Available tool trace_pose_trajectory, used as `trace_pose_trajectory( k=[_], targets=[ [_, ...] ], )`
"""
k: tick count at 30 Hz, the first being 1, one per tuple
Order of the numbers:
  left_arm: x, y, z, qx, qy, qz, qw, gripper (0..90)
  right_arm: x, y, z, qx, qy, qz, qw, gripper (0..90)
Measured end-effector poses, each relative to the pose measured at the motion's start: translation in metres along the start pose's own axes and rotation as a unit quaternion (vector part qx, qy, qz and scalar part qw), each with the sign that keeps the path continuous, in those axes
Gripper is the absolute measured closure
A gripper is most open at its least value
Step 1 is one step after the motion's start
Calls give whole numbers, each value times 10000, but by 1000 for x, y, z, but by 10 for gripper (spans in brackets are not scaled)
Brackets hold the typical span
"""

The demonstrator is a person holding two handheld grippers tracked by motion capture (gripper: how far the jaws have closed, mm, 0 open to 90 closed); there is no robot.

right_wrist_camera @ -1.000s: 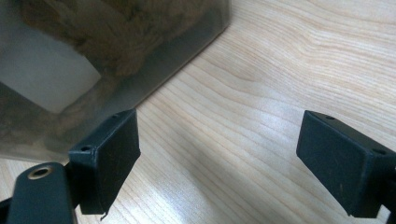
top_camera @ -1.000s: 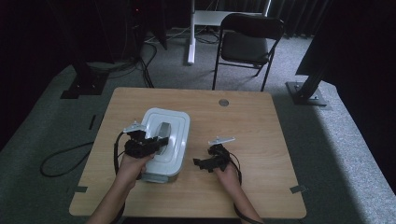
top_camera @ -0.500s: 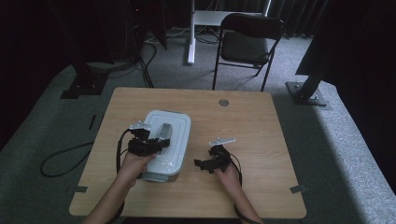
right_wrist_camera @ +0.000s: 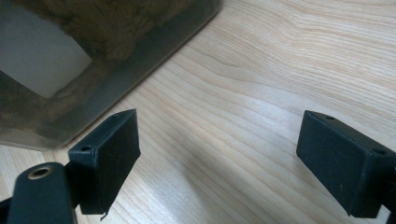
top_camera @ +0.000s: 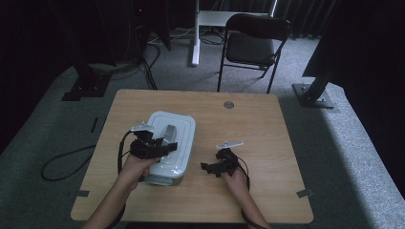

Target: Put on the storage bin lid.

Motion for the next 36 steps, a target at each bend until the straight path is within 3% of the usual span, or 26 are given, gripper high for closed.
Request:
trace_pose_trajectory(
  k=[3,4,8,13,15,16,17,20,21,25,31,36],
  targets=[
    [5,-8,3,170,-7,-124,9998,360,0,-2,-3,-19,31,-27,10000,125],
    [6,-11,5,129,-47,-158,9998,353,1,-3,-3,-19,49,-47,10000,125],
    [7,-21,14,254,88,-219,9994,321,3,-7,-4,-44,37,-89,9999,125],
    [4,-34,31,440,42,-346,9984,287,4,-10,-8,-90,75,-130,9998,125],
    [3,-37,37,469,70,-445,9979,184,6,-12,-9,-113,78,-149,9998,126],
    [2,-39,40,532,120,-463,9974,184,6,-12,-9,-113,78,-149,9998,126],
    [2,-41,45,645,146,-548,9963,116,7,-13,-10,-125,82,-165,9998,125],
    [0,-46,53,778,132,-588,9951,86,7,-14,-10,-138,81,-174,9997,126],
    [-1,-47,55,805,156,-604,9948,8,7,-14,-11,-142,85,-176,9997,125],
    [-7,-49,66,990,138,-535,9935,6,7,-15,-12,-158,84,-173,9997,125],
    [-13,-59,88,1217,-20,-705,9901,6,7,-17,-14,-181,91,-191,9996,125],
    [-19,-64,101,1377,-33,-719,9879,6,7,-18,-15,-190,119,-191,9996,125]
  ],
)
Point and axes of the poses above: each handheld gripper's, and its own axes: y roughly forward along the jaws, x roughly out of its top, z roughly to its left, the point moved 10 cm from there along y, roughly forward along the jaws, and after that the axes turned 4 degrees about x, right-handed, at the moved point
